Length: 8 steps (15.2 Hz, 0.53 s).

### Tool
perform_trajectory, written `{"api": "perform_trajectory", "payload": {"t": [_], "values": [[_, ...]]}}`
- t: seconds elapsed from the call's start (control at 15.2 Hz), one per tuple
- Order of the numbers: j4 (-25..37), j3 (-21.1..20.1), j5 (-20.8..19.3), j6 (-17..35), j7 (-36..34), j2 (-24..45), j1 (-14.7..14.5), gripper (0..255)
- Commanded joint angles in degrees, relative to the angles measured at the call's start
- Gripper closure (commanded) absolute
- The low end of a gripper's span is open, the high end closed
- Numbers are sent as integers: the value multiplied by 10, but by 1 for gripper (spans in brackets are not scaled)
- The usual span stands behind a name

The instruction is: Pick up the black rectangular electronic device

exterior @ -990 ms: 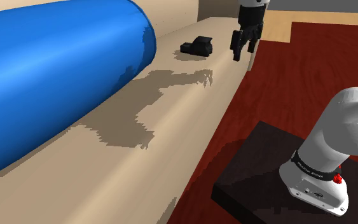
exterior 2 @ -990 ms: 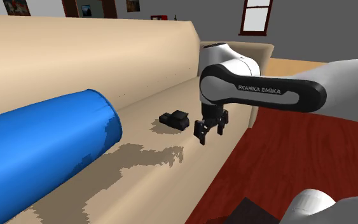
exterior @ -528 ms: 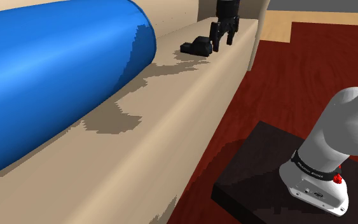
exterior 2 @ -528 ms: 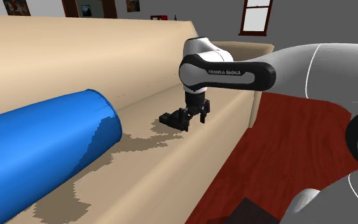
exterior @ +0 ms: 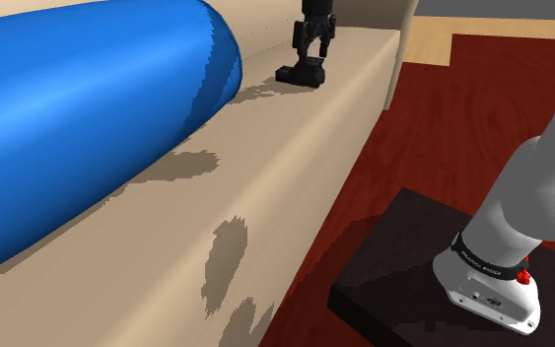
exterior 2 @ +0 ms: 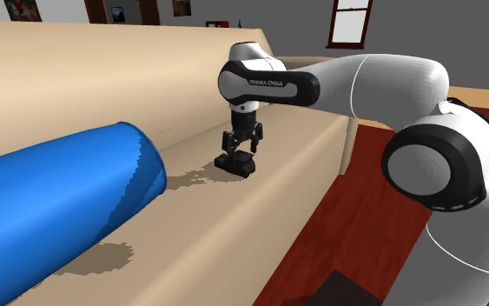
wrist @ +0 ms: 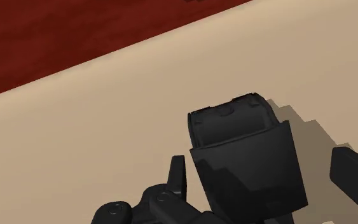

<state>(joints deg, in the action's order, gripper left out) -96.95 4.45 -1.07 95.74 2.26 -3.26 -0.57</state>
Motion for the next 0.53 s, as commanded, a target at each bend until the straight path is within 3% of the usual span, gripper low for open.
{"api": "perform_trajectory", "payload": {"t": [0.0, 0.13, 0.46], "values": [[61, 2, 9, -9, 11, 48, 0, 0], [105, 2, 15, -19, 18, 80, 2, 0], [55, 1, 14, 22, 17, 72, 1, 0]]}}
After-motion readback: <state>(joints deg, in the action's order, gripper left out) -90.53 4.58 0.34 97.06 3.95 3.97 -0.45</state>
